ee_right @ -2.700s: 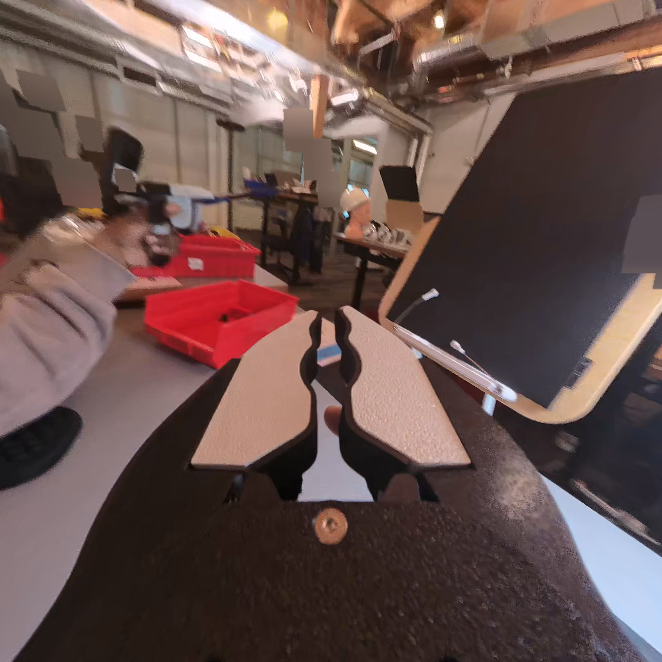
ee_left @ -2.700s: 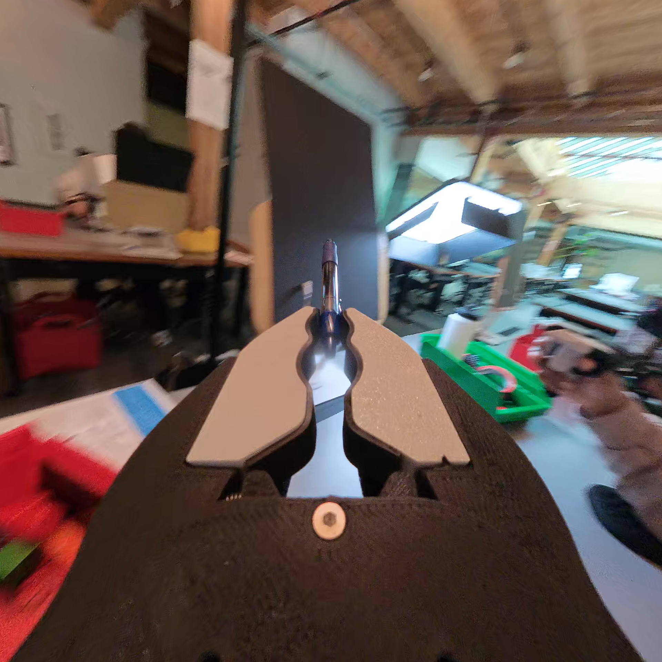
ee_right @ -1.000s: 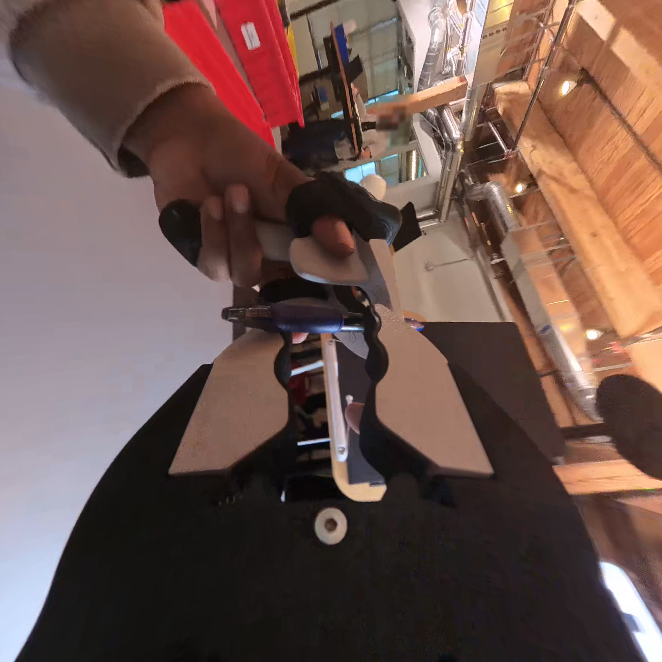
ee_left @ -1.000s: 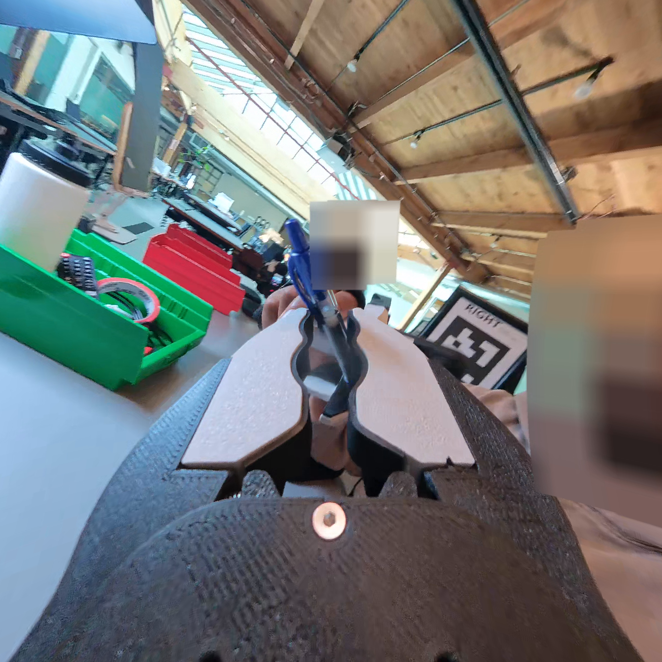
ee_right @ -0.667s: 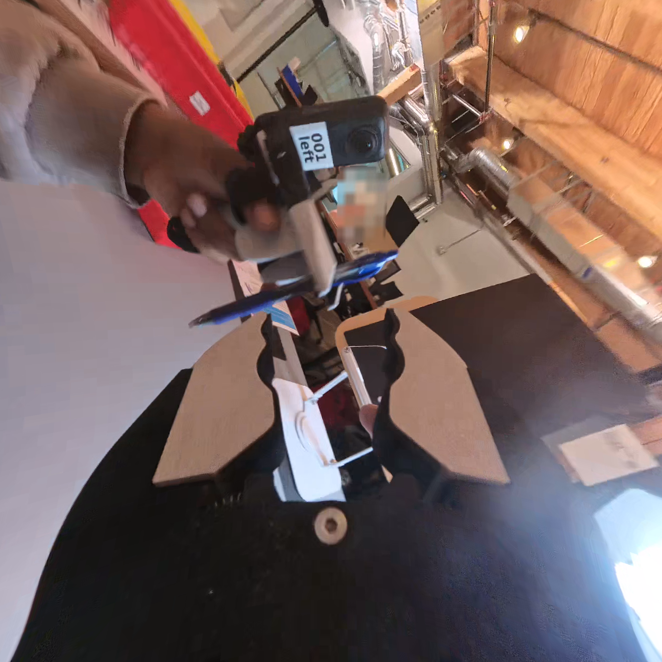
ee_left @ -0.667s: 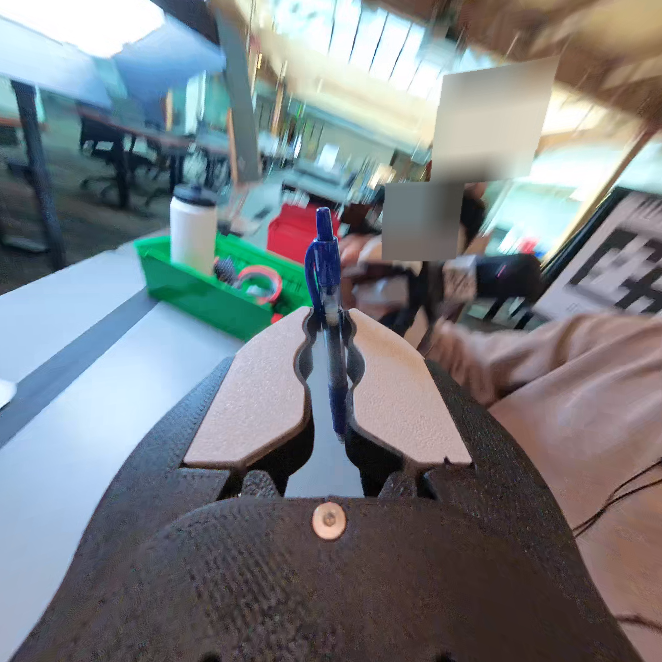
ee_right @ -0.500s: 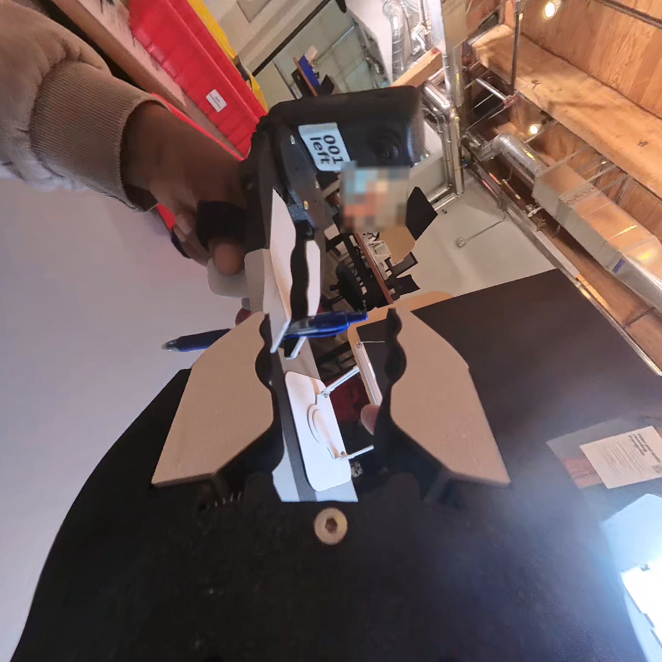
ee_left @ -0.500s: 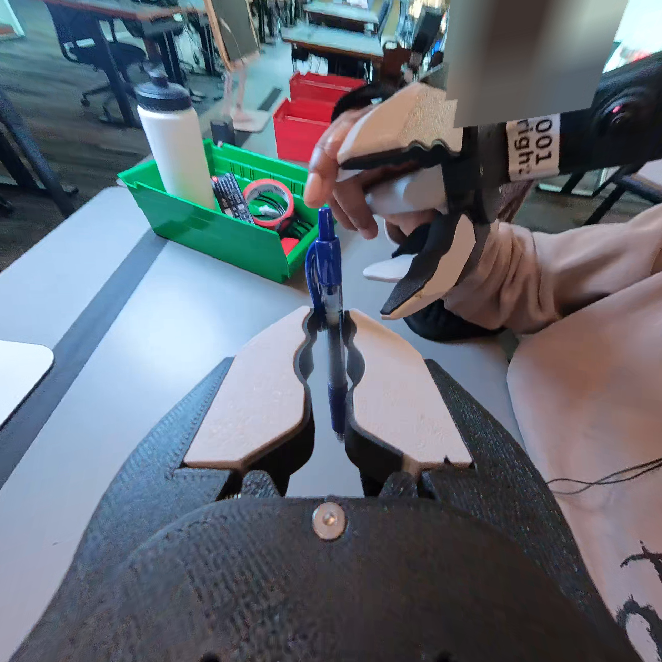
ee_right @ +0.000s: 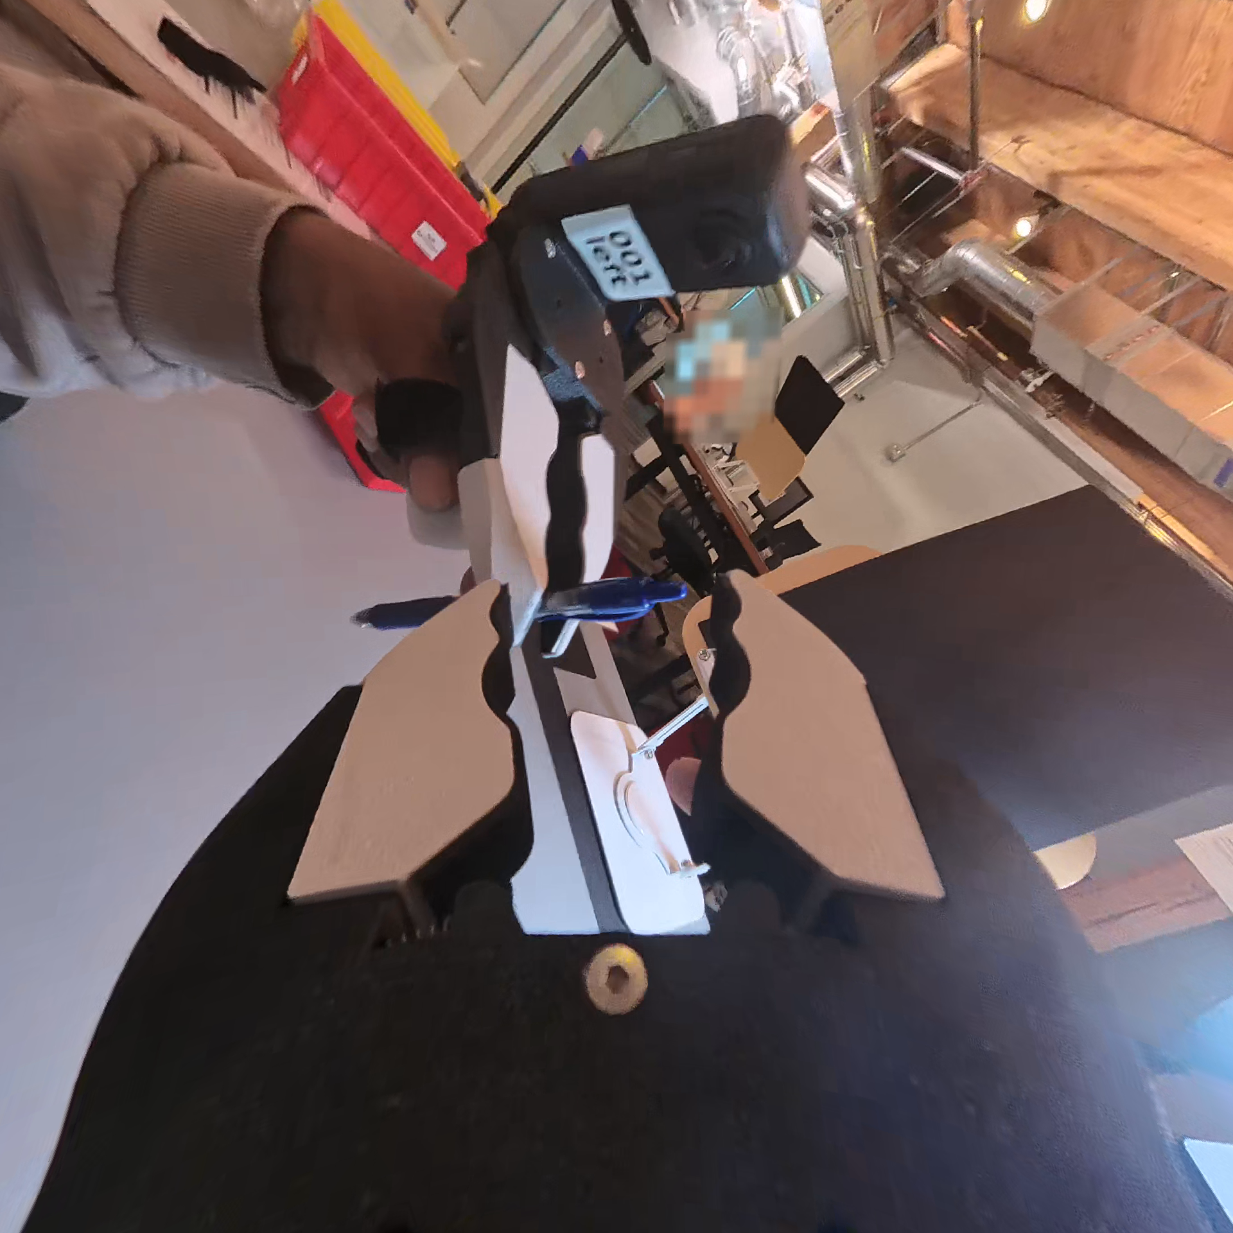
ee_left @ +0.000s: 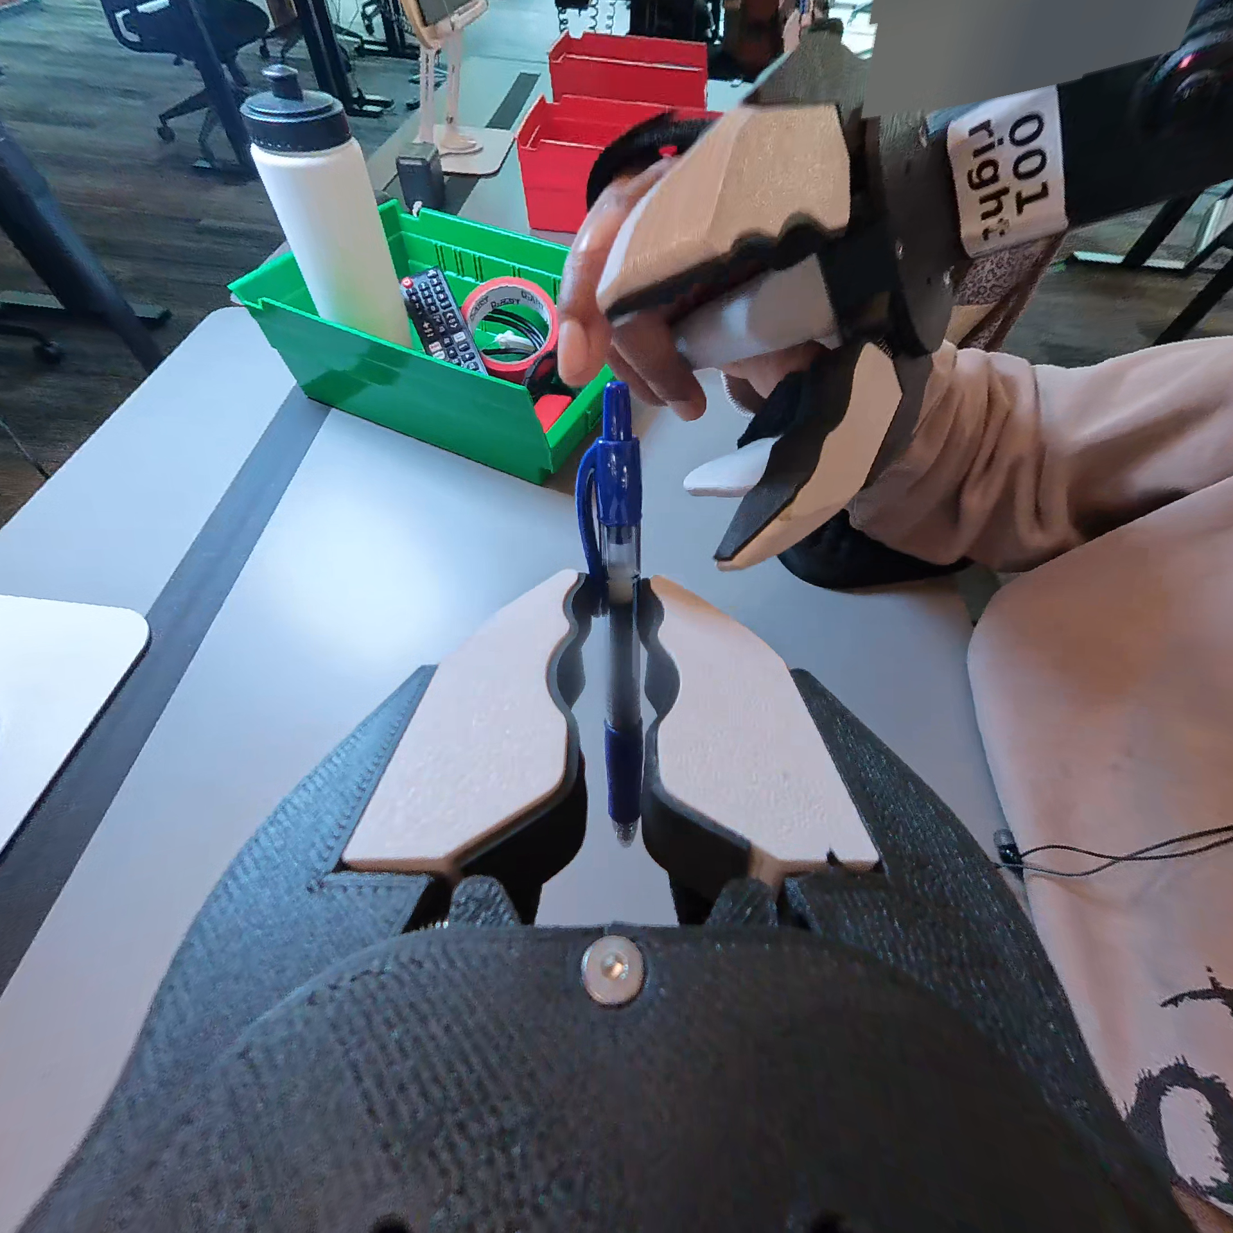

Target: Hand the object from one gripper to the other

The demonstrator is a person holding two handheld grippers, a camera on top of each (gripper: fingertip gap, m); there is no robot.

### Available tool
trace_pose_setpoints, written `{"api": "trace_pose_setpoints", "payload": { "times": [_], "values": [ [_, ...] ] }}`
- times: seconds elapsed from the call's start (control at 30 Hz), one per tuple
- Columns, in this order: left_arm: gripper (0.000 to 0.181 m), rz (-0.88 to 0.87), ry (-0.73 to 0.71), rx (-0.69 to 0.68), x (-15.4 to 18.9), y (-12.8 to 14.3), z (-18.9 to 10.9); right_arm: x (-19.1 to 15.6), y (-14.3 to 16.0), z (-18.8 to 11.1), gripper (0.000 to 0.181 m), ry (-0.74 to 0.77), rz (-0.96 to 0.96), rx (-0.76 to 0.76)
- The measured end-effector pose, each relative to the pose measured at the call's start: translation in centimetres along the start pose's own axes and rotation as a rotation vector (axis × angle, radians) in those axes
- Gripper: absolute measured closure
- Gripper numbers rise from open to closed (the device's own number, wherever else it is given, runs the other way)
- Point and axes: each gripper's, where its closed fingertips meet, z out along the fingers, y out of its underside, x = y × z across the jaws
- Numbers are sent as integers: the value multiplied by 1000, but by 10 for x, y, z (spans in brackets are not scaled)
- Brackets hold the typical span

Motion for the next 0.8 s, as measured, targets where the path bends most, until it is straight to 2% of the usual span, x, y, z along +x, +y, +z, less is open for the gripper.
{"api": "trace_pose_setpoints", "payload": {
  "times": [0.23, 0.5, 0.63, 0.8],
  "values": [
    [168, 7, 0, -27, 0, 5, 2, -13, 9, 6, 133, -30, -92, -56],
    [168, -18, 26, -77, 0, 16, 8, -22, 28, 3, 136, -63, -284, -205],
    [167, -16, 37, -36, 2, 7, 3, -9, 22, 3, 134, -11, -216, -159],
    [168, -1, 14, -62, 2, 9, -4, -17, 20, 10, 136, 14, -329, -147]
  ]
}}
